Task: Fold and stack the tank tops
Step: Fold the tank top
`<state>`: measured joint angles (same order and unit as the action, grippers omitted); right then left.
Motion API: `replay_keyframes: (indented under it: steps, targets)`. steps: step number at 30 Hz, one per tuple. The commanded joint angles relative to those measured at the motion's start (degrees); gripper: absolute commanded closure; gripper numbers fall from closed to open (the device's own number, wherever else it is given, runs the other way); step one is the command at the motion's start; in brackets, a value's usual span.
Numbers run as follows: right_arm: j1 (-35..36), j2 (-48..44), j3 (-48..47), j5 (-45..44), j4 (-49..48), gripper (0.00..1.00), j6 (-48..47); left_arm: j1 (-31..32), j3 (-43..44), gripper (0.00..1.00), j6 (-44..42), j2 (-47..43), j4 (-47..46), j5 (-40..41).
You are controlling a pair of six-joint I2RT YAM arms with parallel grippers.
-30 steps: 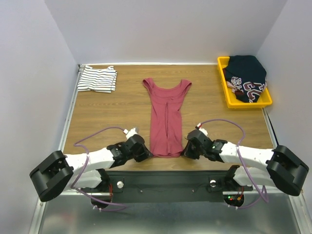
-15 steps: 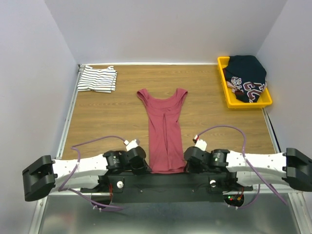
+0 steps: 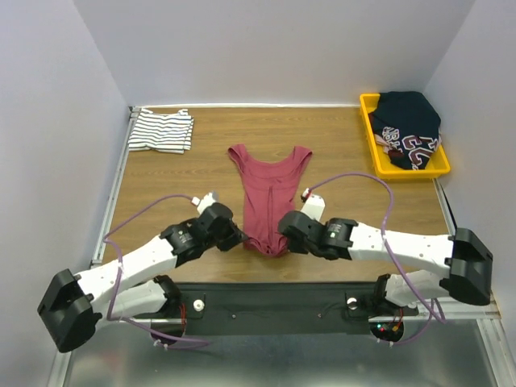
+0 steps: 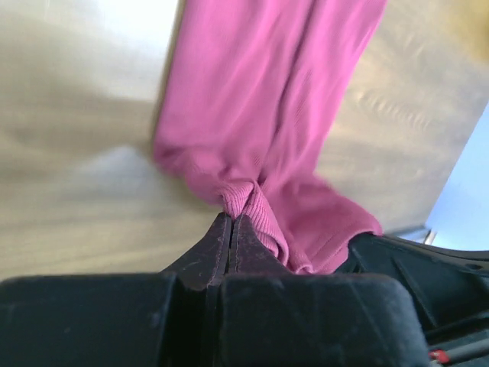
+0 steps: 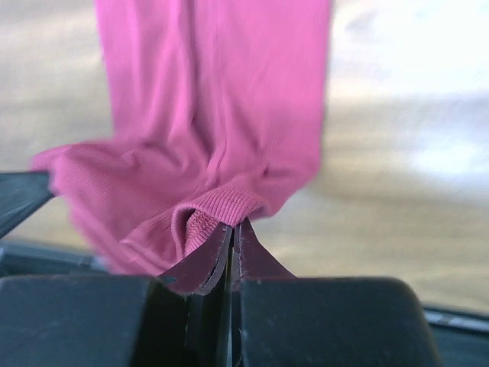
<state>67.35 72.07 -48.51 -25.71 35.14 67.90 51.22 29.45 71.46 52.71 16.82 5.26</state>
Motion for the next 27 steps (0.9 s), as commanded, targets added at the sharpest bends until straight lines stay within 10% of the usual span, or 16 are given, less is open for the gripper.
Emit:
replay_keyframes:
  steps: [1,27]
  targets:
    - [-3.5,3.5,-5.7,-6.7,1.1,0.96,-7.6,-5.6,6.3,1.0,-9.8,5.0,-2.9,0.9]
    - [-28.0,29.6,-24.3,-0.6,-13.6,0.92,-29.0,-24.1,33.6,0.95,-26.6,44.0,-16.5,-9.5]
